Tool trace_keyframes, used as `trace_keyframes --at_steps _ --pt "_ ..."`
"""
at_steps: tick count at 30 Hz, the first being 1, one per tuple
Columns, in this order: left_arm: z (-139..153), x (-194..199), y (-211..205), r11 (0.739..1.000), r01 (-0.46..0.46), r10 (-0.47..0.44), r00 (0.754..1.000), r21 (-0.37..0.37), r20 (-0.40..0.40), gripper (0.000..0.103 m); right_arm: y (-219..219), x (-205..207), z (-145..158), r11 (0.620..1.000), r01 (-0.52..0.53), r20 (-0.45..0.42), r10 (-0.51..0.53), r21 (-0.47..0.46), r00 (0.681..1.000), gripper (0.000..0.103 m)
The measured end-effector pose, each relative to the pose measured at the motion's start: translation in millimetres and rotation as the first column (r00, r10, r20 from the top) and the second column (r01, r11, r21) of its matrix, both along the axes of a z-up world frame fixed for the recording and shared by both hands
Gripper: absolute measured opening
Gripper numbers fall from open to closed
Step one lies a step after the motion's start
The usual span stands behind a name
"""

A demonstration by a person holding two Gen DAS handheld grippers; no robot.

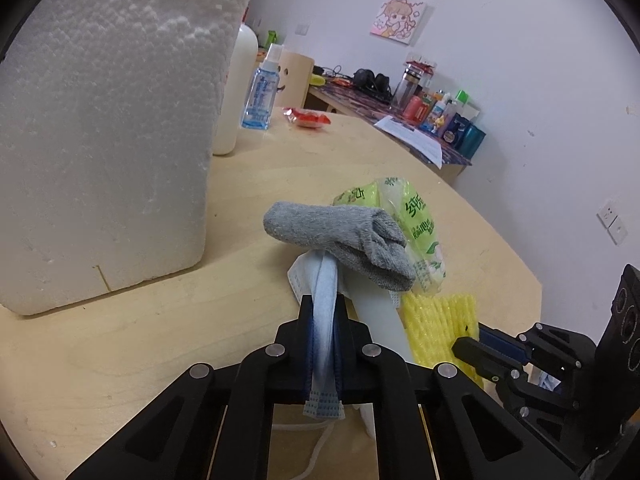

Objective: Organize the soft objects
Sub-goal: 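Close the left gripper on the blue mask while the right gripper grasps the yellow mesh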

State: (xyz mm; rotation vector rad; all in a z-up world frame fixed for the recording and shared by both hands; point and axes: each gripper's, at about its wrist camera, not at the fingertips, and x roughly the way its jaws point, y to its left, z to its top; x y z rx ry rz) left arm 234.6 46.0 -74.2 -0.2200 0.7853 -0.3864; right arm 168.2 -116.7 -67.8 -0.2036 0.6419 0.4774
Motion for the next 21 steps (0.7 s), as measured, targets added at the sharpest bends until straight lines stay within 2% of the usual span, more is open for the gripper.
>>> trace_keyframes --at_steps 12,21 --pt "21.8 -24.0 8.5 1.000 -0.017 0.020 0.993 -0.023 0.119 0.008 -12.7 -8.0 35.3 0.998 0.055 0.111 -0.056 0.018 0.992 0.013" --pt "44.7 -42.0 10.2 0.998 -0.058 0.059 0.971 -0.013 0.231 0.008 -19.8 -15.0 53.6 0.996 0.089 0.175 -0.093 0.031 0.980 0.013"
